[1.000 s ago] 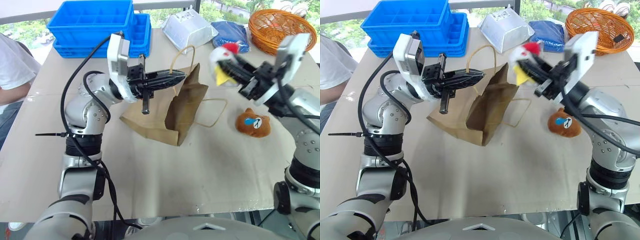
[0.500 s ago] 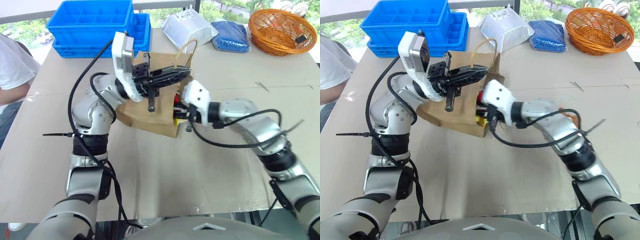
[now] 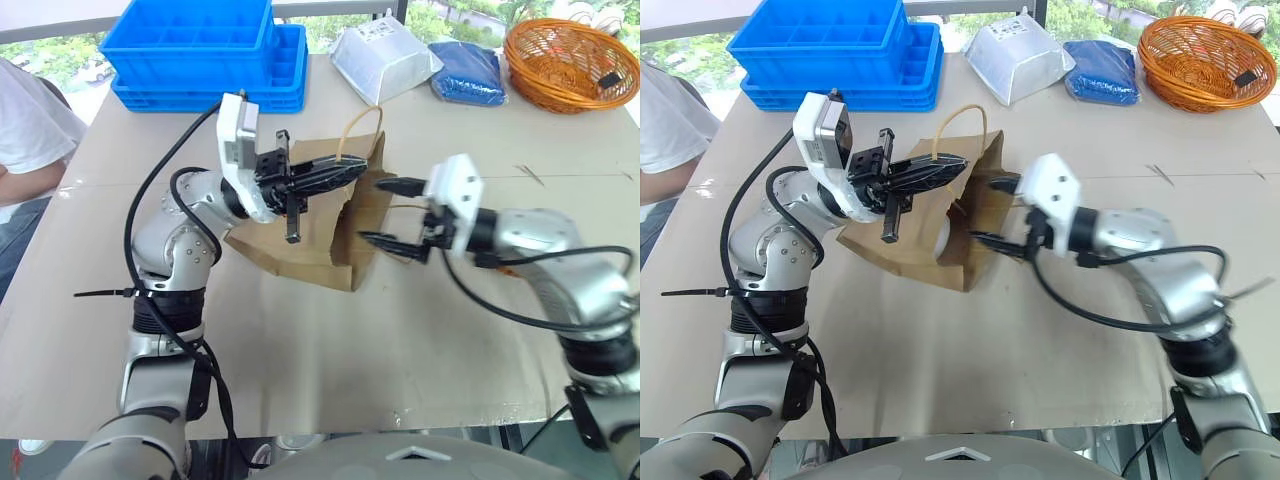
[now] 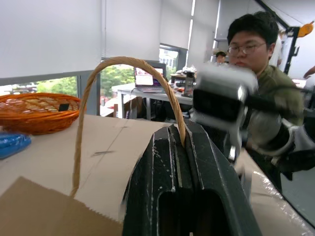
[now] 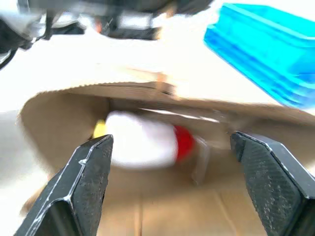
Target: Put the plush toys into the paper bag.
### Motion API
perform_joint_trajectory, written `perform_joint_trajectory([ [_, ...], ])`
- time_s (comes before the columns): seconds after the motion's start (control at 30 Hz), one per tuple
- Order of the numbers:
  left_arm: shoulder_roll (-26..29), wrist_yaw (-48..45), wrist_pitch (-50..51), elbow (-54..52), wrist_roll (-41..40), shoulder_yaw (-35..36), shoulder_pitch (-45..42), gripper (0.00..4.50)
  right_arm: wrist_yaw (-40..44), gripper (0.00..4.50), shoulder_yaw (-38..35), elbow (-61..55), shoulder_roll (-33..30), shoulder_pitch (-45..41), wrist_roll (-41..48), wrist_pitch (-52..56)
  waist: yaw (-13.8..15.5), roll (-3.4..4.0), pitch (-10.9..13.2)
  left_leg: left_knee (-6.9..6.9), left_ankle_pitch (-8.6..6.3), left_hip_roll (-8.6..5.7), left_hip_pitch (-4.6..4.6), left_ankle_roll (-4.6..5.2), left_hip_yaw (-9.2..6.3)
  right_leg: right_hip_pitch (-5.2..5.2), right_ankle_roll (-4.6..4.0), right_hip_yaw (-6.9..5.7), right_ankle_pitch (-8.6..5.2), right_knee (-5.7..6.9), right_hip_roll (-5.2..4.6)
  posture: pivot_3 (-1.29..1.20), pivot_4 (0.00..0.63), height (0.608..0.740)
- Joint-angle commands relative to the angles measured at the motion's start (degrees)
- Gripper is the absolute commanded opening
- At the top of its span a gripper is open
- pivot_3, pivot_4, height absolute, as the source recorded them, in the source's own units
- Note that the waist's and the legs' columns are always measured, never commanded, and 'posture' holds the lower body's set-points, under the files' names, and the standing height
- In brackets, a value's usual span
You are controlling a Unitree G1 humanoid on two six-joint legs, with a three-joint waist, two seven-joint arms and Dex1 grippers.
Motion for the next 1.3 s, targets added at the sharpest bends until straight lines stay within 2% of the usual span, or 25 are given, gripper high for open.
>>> perform_joint_trajectory([
  [0.03, 0.05, -0.78, -1.80, -1.22, 0.41, -0.07, -0.19, 0.00, -3.36, 4.16, -9.79, -6.08, -1.97, 1.81, 7.20, 5.83, -0.09, 0.00, 0.00, 0.00, 0.00, 0.00, 0.00, 0.00, 0.01, 0.00, 0.00, 0.00, 0.00, 0.00, 0.01, 0.00, 0.150, 0.740],
  [0.07, -0.01, -0.83, -1.90, -1.16, 0.46, -0.10, -0.19, 0.00, -3.13, 4.49, -11.64, -7.31, -3.26, 2.95, 8.59, 6.60, -0.05, 0.00, 0.00, 0.00, 0.00, 0.00, 0.00, 0.01, 0.00, 0.00, 0.00, 0.00, 0.00, 0.00, 0.01, 0.00, 0.150, 0.740],
  [0.2, -0.80, -0.72, -2.67, -0.55, 1.19, -0.90, -0.75, 0.00, -5.44, 4.49, -21.76, -10.71, -8.29, 11.78, 8.94, 8.90, 0.27, -0.01, -0.02, 0.00, -0.03, 0.01, -0.04, 0.05, -0.01, 0.00, 0.00, -0.02, 0.00, -0.03, 0.04, 0.00, 0.150, 0.740],
  [0.27, -1.40, -0.34, -2.88, -0.89, 1.21, -1.37, -0.97, 0.00, -6.87, 4.49, -23.85, -9.52, -11.39, 18.15, 4.31, 9.17, 0.50, -0.01, -0.03, 0.01, -0.12, 0.01, -0.08, 0.21, -0.02, 0.01, 0.01, -0.03, 0.00, -0.04, 0.05, 0.00, 0.150, 0.740],
  [0.4, -2.45, 0.59, -2.99, -1.47, 1.08, -1.78, -1.12, 0.00, -7.28, 4.49, -20.07, -2.39, -15.68, 29.06, -6.53, 2.37, 0.76, -0.04, -0.04, 0.07, -0.12, -0.03, -0.07, 0.22, 0.08, 0.02, 0.01, 0.08, 0.00, -0.04, 0.06, 0.00, 0.150, 0.740],
  [0.5, -2.81, 0.77, -2.99, -1.96, 1.38, -2.13, -0.32, 0.00, -7.42, 4.49, -15.70, 5.26, -14.43, 29.94, -10.20, -1.84, 0.20, -0.04, -0.04, 0.09, -0.12, -0.02, 0.07, 0.21, 0.24, 0.09, 0.02, 0.24, 0.00, -0.03, 0.13, 0.00, 0.150, 0.740],
  [0.6, -2.46, 0.52, -2.65, -2.31, 1.23, -1.87, -0.09, 0.00, -8.79, 3.63, -12.79, 10.92, -13.39, 28.42, -14.31, -5.89, -0.26, -0.04, -0.04, 0.08, -0.14, 0.00, 0.33, 0.26, 0.32, 0.24, 0.02, 0.32, -0.01, -0.01, 0.21, 0.00, 0.150, 0.740],
  [0.77, -2.07, 1.21, -2.42, -2.17, 0.97, -0.95, -0.10, 0.00, -7.55, 1.45, -12.73, 11.28, -13.36, 27.45, -14.81, -7.93, -0.22, -0.04, -0.04, 0.07, -0.15, 0.07, 0.57, 0.27, 0.32, 0.44, 0.03, 0.36, -0.01, -0.02, 0.29, 0.00, 0.150, 0.740],
  [0.87, -1.97, 1.64, -2.04, -2.21, 0.54, -0.50, 0.29, 0.00, -6.02, 0.21, -15.51, 9.23, -13.04, 28.11, -13.47, -11.47, -0.08, -0.04, -0.04, 0.07, -0.15, 0.07, 0.56, 0.27, 0.30, 0.44, 0.03, 0.36, -0.01, -0.02, 0.28, 0.00, 0.150, 0.740],
  [0.9, -1.90, 1.73, -1.87, -2.19, 0.37, -0.34, 0.35, 0.00, -5.49, 0.04, -17.41, 7.62, -12.07, 27.57, -11.41, -12.53, -0.05, -0.04, -0.04, 0.07, -0.15, 0.07, 0.56, 0.27, 0.30, 0.44, 0.03, 0.36, -0.01, -0.02, 0.27, 0.00, 0.150, 0.740],
  [0.97, -1.65, 1.65, -1.78, -2.18, 0.27, -0.16, 0.58, 0.00, -3.90, 0.04, -20.35, 2.98, -10.89, 24.71, -6.19, -14.04, -0.24, -0.02, -0.02, 0.07, -0.15, 0.08, 0.54, 0.27, 0.27, 0.44, 0.03, 0.35, -0.01, -0.03, 0.26, 0.00, 0.150, 0.740],
  [1.03, -1.57, 1.74, -1.56, -2.27, 0.08, -0.08, 0.70, 0.00, -3.16, 0.04, -20.28, -0.37, -11.04, 21.59, -3.71, -13.51, -0.44, -0.01, -0.02, 0.07, -0.15, 0.10, 0.57, 0.27, 0.33, 0.43, 0.03, 0.40, -0.01, -0.01, 0.26, 0.00, 0.150, 0.740],
  [1.13, -1.50, 2.16, -0.99, -2.34, -0.54, 0.22, 0.76, 0.00, -1.83, 0.04, -12.66, -3.25, -11.13, 13.82, -4.83, -14.48, -0.37, -0.01, -0.02, 0.07, -0.15, 0.14, 0.65, 0.27, 0.26, 0.49, 0.03, 0.33, -0.01, 0.00, 0.29, 0.00, 0.150, 0.740],
  [1.23, -1.09, 2.12, -0.72, -1.82, -0.81, 0.55, 0.65, 0.00, 1.47, 0.04, 0.47, 0.79, -9.89, 6.36, -12.67, -20.06, -0.38, -0.02, -0.02, 0.07, -0.15, 0.14, 0.68, 0.27, 0.22, 0.51, 0.02, 0.29, -0.01, -0.01, 0.31, 0.00, 0.150, 0.740],
  [1.3, -1.06, 2.14, -0.68, -1.68, -0.84, 0.53, 0.49, 0.00, 3.32, 0.04, 5.53, 3.51, -9.59, 3.55, -16.44, -23.17, -0.19, -0.01, -0.02, 0.07, -0.14, 0.12, 0.67, 0.25, 0.23, 0.51, 0.02, 0.30, -0.01, -0.02, 0.29, 0.00, 0.150, 0.740],
])
